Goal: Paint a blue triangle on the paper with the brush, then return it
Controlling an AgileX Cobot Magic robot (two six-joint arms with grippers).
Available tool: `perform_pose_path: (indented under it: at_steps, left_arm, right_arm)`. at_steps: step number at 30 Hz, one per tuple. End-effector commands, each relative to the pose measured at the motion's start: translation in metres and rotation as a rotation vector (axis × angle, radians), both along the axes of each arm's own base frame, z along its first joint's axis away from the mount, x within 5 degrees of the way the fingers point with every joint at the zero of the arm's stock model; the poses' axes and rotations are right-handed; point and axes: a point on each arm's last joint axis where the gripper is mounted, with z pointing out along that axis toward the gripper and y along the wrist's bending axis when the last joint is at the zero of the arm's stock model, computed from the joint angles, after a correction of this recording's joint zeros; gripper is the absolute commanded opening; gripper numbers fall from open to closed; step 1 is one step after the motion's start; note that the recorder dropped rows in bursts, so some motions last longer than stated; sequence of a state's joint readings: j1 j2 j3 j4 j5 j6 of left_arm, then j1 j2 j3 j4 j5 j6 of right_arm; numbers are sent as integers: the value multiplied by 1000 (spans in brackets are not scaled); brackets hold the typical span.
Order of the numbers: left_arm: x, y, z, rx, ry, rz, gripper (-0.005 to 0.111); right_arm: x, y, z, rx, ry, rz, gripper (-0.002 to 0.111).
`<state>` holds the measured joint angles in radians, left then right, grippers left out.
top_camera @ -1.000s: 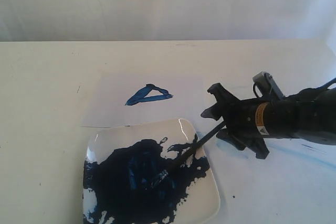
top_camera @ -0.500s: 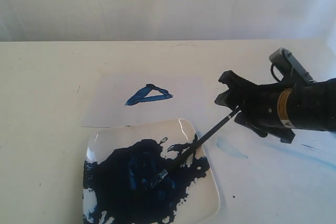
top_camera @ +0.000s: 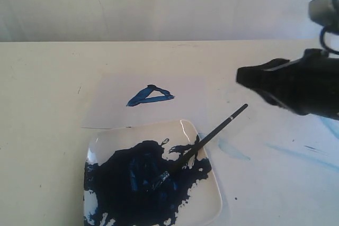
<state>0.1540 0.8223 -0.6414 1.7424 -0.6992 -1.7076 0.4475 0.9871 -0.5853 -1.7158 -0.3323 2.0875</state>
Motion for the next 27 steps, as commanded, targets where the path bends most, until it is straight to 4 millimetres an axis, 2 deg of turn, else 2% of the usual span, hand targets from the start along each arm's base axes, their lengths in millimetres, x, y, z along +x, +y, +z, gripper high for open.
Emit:
perform_pose_path:
  at_steps: [1,3,6,27]
  left_arm:
    - [-1,1,0,37,-17,14,0]
    - [-1,1,0,37,-17,14,0]
    - [-2,0,0,36,-16,2,0]
    - [-2,0,0,36,-16,2,0]
  right_arm:
    - [-10,-28,22,-79,-231,-195,0]
    - [-12,-38,29,-84,-285,-280,0]
    - [-16,-42,35,-71,-313,-302,0]
    - [-19,-41,36,-64,-317,-286,0]
